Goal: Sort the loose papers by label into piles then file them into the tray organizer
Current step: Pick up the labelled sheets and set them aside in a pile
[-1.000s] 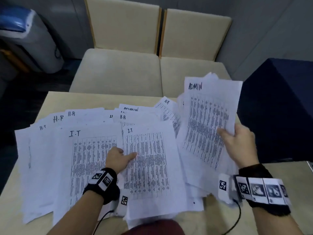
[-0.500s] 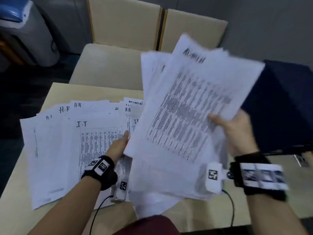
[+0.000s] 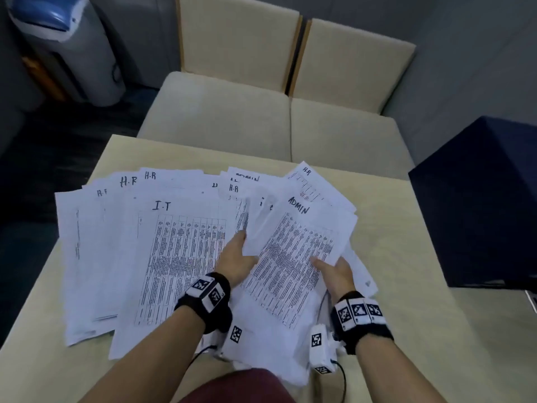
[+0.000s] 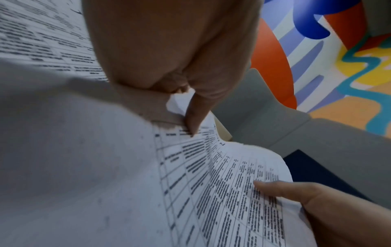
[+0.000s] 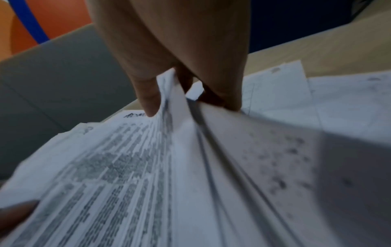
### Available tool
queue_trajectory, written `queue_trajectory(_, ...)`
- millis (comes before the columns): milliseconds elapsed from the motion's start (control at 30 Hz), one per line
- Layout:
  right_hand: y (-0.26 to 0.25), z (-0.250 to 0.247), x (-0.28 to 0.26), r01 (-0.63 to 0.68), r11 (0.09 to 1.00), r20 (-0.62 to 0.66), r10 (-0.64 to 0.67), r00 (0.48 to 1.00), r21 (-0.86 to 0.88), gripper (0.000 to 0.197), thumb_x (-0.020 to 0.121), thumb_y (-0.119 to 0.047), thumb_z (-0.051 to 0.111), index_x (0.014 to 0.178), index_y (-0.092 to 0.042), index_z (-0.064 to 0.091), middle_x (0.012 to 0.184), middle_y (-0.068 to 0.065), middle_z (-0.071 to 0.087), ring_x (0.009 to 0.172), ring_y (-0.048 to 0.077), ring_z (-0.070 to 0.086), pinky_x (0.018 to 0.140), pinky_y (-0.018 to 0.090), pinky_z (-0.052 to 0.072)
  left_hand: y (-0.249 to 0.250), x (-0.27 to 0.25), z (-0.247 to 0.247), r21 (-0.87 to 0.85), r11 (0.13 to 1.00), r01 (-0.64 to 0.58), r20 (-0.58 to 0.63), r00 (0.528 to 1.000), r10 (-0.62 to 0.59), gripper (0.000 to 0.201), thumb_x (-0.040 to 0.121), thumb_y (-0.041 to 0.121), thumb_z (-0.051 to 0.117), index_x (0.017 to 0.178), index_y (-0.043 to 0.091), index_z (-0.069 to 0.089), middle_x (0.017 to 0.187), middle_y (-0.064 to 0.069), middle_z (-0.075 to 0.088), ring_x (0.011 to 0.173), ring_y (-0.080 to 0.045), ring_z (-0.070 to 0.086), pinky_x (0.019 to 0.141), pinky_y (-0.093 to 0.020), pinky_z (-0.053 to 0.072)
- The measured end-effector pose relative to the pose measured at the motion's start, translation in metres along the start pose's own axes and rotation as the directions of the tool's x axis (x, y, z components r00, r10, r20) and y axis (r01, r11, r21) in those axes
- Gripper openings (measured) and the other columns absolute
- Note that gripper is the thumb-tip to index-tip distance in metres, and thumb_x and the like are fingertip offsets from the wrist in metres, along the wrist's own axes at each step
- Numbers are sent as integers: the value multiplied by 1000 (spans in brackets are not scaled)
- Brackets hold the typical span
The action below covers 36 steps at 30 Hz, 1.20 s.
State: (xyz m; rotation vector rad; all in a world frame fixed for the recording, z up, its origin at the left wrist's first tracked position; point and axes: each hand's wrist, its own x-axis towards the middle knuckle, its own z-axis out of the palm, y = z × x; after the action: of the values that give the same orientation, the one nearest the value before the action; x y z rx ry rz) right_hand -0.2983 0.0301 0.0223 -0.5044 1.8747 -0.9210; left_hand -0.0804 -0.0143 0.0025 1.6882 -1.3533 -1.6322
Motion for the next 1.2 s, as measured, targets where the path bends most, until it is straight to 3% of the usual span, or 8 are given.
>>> queue_trajectory(233,8,-19,29,-45,997,62,41,997,65,132,33,-50,102,145,-11,44,145,7,54,131,31,53,108,53,45,20,2,-35,-151,975,-165,-89,984,153,47,85,2,72,126,17,53,117,2,64,106,-13,62,80,-20,52)
queue_trajectory(367,-13,-9,27,-59,995,87,52,995,77,89,66,-16,91,141,-4,44,142,11,56,128,33,54,99,43,45,-18,18,-105,118,993,7,-465,884,49,53,85,24,76,130,14,49,124,-5,59,114,-24,57,97,-40,48)
queue_trajectory(567,-34,35,37,-157,987,140,153,978,20,97,83,-21,82,158,-6,22,165,15,23,150,40,23,111,68,27,-75,22,-132,615,773,155,-319,946,64,70,89,50,63,151,27,37,159,-3,31,139,-28,36,108,-52,41)
queue_trajectory(733,-49,48,48,-211,948,176,255,951,-238,75,72,-39,88,131,-1,61,118,27,68,72,32,74,59,31,56,-75,25,-122,624,758,190,-365,929,68,69,91,51,60,152,31,34,161,2,26,142,-24,29,109,-53,39)
queue_trajectory(833,-42,54,50,-217,957,218,258,941,-194,83,52,-33,99,122,-2,66,112,24,72,97,40,72,83,45,58,-74,23,-118,644,738,202,-386,919,85,67,93,51,58,152,32,32,161,3,24,142,-23,29,107,-51,39)
queue_trajectory(967,-40,65,37,-32,972,210,82,974,-232,64,70,-19,93,124,-3,64,120,15,70,109,33,67,98,48,54,-75,23,-117,634,743,215,-392,917,69,67,93,50,57,153,33,32,162,4,23,142,-22,29,107,-50,39)
queue_trajectory(1067,-59,56,13,141,974,194,-105,975,-179,16,90,-3,72,103,-13,69,107,10,74,92,23,71,82,35,56,-74,23,-117,631,749,202,-383,921,75,67,93,50,57,152,33,32,161,4,23,142,-22,29,107,-51,39)
queue_trajectory(1200,-84,23,-20,355,935,201,-344,917,-19,24,92,2,66,112,-12,68,103,-2,75,89,7,74,70,16,56,-70,18,-120,631,751,195,-358,932,58,70,91,52,57,152,32,31,162,3,23,143,-23,28,107,-53,38)
